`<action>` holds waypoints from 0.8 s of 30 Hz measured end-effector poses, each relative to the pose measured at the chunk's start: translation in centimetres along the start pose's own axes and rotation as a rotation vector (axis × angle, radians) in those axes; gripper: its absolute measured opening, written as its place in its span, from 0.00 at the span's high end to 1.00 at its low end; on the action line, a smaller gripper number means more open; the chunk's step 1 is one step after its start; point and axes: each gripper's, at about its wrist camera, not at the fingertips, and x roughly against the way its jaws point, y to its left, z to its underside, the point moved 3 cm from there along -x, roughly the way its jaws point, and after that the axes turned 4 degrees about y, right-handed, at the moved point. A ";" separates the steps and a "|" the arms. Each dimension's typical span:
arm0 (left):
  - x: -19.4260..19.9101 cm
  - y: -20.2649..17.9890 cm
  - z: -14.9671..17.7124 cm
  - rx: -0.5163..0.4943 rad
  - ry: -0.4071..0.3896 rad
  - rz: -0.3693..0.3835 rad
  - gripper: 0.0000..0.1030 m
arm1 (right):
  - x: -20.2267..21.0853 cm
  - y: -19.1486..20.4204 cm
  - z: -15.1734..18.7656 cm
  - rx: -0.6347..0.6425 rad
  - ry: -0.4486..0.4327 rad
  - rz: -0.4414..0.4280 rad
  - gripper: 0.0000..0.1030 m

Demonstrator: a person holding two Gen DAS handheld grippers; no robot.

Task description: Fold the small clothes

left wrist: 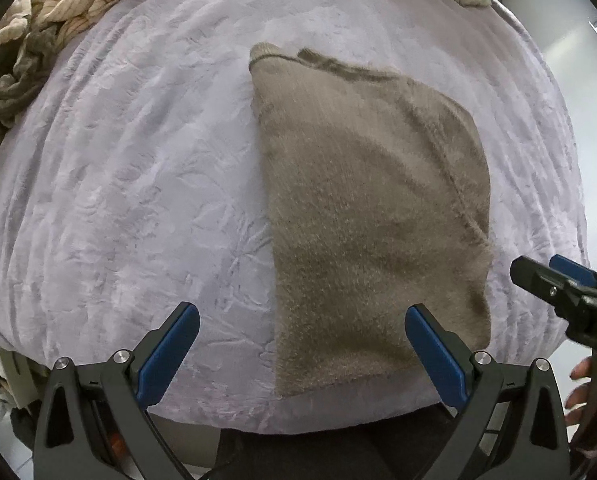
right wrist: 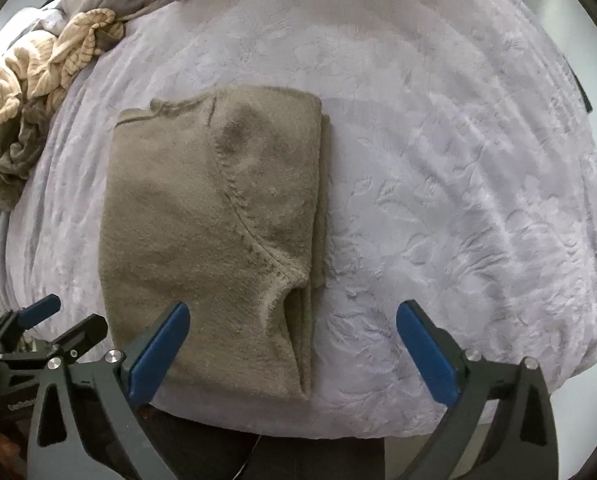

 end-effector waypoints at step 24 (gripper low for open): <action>5.3 -0.1 -1.5 -0.008 -0.120 -0.038 0.00 | 4.5 1.8 -0.1 -0.055 -0.040 0.030 0.00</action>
